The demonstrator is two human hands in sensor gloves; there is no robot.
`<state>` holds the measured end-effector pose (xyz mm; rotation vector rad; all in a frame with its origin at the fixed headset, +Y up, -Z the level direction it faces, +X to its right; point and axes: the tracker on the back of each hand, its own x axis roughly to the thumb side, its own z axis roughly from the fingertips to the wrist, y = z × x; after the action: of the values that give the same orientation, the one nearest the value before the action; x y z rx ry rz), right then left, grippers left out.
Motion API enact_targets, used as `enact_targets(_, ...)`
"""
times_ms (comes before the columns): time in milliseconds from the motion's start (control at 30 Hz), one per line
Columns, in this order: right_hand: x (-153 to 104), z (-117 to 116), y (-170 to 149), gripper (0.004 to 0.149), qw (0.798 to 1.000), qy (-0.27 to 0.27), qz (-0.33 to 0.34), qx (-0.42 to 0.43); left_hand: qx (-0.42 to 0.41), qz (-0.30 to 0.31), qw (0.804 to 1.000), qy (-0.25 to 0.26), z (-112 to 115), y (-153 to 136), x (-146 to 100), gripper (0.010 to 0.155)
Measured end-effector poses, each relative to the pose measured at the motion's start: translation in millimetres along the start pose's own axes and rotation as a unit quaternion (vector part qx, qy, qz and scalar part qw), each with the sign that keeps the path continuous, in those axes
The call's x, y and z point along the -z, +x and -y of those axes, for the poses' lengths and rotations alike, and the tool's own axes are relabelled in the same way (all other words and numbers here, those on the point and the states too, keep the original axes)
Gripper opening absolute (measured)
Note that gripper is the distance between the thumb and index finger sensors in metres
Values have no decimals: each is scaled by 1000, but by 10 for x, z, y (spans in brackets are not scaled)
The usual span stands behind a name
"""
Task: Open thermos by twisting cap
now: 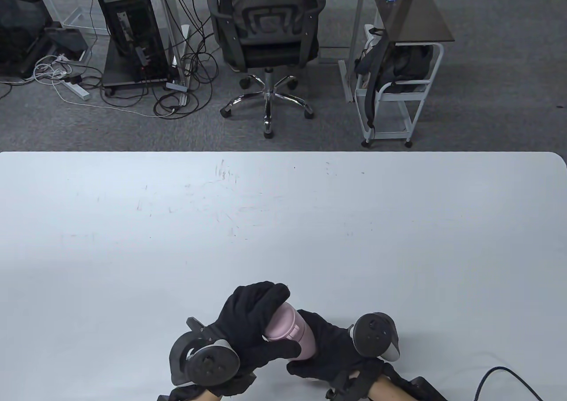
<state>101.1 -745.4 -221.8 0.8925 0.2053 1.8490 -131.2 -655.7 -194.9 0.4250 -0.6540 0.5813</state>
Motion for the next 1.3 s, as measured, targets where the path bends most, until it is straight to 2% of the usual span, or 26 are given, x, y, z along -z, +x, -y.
enact_targets(100,4,11,15,97,1000,-10,2,-2,-70,8,997,-19,1,-69,10,90)
enact_targets(200,-11,42,6,96,1000,-20,3,0,-157,50,980,-108,64,-113,72,76)
enact_targets(267,-12,55,-2,96,1000,-22,1,3,-169,61,975,-134,107,-121,88,73)
enact_targets(367,-17,44,-3,97,1000,-10,6,0,-148,29,984,-98,104,-104,68,76)
enact_targets(433,-11,22,12,96,1000,-14,-1,10,-48,2,998,-49,65,-46,43,84)
enact_targets(500,-1,20,-1,96,1000,-10,3,-6,32,3,999,-36,37,11,38,91)
enact_targets(533,-6,22,-1,96,1000,-10,-1,1,46,2,999,-26,27,25,35,92)
enact_targets(633,-21,56,-8,96,1000,-24,-13,0,3,-13,1000,2,-20,18,26,88)
enact_targets(700,-13,59,-19,95,1000,-14,-6,2,3,9,1000,-11,-51,-5,32,87)
enact_targets(900,-14,89,-30,95,999,-31,-9,6,-60,1,998,8,-102,-64,25,81)
enact_targets(1067,-35,122,-41,95,999,-38,-15,11,-69,7,997,-14,-55,-55,43,77)
enact_targets(1133,-35,128,-41,95,999,-40,-14,16,-70,5,997,-18,-42,-68,39,79)
enact_targets(1200,-36,129,-23,95,999,-42,-10,10,-60,-15,998,1,-47,-87,20,82)
enact_targets(1300,-30,113,0,95,999,-32,1,7,-47,-2,999,-22,-52,-128,29,92)
